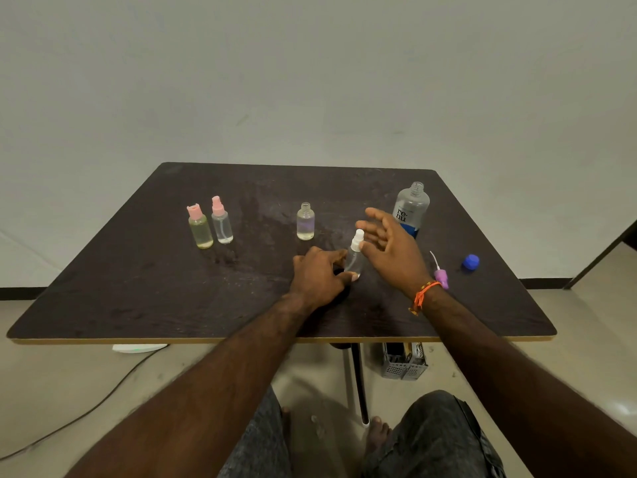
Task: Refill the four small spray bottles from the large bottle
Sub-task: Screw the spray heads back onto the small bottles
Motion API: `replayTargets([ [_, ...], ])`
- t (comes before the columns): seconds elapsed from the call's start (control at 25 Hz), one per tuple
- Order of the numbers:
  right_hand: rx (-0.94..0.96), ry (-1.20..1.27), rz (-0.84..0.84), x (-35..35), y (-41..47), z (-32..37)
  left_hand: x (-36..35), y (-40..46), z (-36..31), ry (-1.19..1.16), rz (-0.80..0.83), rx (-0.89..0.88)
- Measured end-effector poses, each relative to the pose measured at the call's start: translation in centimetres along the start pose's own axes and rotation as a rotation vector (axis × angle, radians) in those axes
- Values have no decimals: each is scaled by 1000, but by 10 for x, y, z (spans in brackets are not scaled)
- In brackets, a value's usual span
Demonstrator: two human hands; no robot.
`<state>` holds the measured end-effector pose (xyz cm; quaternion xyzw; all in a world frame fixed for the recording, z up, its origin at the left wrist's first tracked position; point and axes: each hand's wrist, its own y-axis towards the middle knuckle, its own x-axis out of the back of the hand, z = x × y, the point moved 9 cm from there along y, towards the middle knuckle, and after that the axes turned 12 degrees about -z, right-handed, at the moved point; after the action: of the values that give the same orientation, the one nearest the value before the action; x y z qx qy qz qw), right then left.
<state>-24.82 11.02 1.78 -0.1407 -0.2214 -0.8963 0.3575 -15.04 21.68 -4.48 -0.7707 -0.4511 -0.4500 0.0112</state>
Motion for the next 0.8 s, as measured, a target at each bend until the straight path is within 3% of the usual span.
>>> replayTargets([
  [0.2, -1, -171, -139, 11, 5, -3, 0, 1, 2, 23, -1, 5],
  [0.4, -11, -4, 3, -3, -2, -3, -2, 0, 2, 16, 13, 12],
  [0.6, 10, -160, -171, 6, 5, -5, 0, 0, 2, 16, -6, 15],
  [0.8, 19, 5, 13, -14, -3, -4, -2, 1, 3, 18, -6, 11],
])
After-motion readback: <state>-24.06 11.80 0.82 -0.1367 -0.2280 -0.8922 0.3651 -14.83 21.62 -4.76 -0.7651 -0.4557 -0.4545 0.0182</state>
